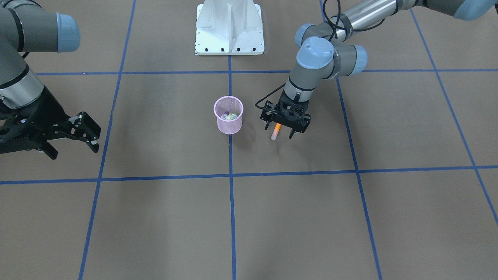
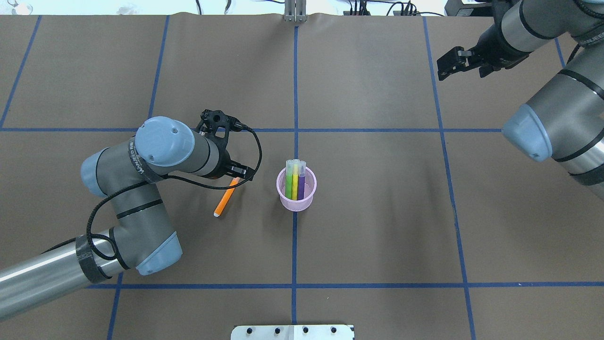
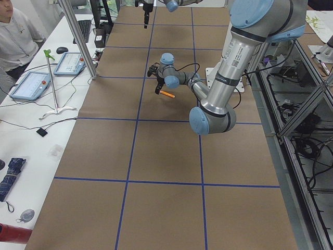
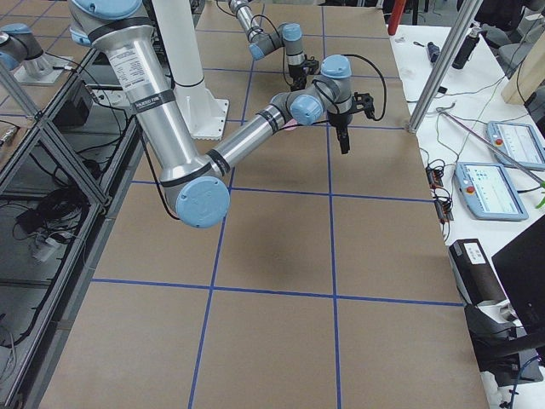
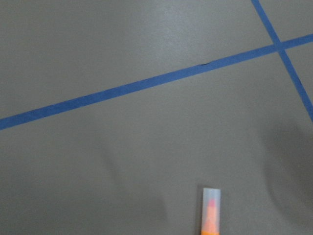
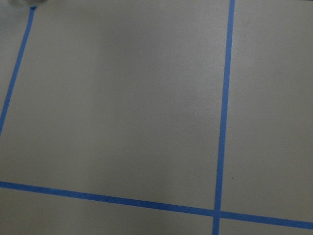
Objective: Collect pens into pen holder
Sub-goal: 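Grasp the orange marker upright with the left gripper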
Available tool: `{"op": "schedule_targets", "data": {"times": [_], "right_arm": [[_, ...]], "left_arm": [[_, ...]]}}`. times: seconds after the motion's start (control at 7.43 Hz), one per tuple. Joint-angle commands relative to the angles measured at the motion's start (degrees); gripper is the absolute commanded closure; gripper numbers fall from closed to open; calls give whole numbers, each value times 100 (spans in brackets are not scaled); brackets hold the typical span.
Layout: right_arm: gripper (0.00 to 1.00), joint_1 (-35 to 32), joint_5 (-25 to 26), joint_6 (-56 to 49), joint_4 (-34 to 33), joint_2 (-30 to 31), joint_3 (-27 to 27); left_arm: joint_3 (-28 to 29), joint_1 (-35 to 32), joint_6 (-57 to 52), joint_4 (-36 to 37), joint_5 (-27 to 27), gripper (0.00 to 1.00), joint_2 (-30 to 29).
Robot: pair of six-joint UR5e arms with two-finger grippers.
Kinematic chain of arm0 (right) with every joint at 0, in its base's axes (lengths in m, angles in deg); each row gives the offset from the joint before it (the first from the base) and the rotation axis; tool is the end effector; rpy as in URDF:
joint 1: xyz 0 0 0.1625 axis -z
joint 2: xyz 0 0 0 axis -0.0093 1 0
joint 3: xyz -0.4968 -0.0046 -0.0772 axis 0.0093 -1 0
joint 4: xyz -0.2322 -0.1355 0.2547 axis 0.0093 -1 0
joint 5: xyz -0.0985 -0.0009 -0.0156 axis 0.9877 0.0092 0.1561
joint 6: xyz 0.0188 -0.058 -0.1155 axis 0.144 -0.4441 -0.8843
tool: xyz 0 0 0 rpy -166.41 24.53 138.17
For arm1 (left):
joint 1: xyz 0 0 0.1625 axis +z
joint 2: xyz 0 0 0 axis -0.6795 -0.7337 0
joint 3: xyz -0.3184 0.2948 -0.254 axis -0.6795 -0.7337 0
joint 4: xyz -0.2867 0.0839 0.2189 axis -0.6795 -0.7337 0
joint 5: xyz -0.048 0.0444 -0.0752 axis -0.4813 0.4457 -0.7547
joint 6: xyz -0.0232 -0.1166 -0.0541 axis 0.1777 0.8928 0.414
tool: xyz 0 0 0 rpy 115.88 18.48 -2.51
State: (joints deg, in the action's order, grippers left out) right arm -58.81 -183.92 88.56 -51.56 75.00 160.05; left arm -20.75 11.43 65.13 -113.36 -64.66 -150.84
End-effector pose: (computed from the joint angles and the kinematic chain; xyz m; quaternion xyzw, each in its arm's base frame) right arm -0.2617 -0.5734 0.4276 0.1378 -0.4035 -0.0073 0.9045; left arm 0.5552 -0.4582 0.4067 0.1797 0.4425 0.1105 0.8716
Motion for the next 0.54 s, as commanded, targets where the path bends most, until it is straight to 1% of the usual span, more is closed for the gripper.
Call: {"op": "schedule_targets", "data": {"times": [0.0, 0.27, 0.4], "right_arm": [[0, -42, -39, -74, 0, 37, -1], [0, -42, -31, -65, 18, 80, 8], [0, -42, -30, -74, 18, 89, 8]], "left_arm": [[58, 17, -28, 0, 8, 33, 9], [58, 26, -28, 0, 8, 35, 35], [58, 26, -28, 0, 8, 39, 35]]}}
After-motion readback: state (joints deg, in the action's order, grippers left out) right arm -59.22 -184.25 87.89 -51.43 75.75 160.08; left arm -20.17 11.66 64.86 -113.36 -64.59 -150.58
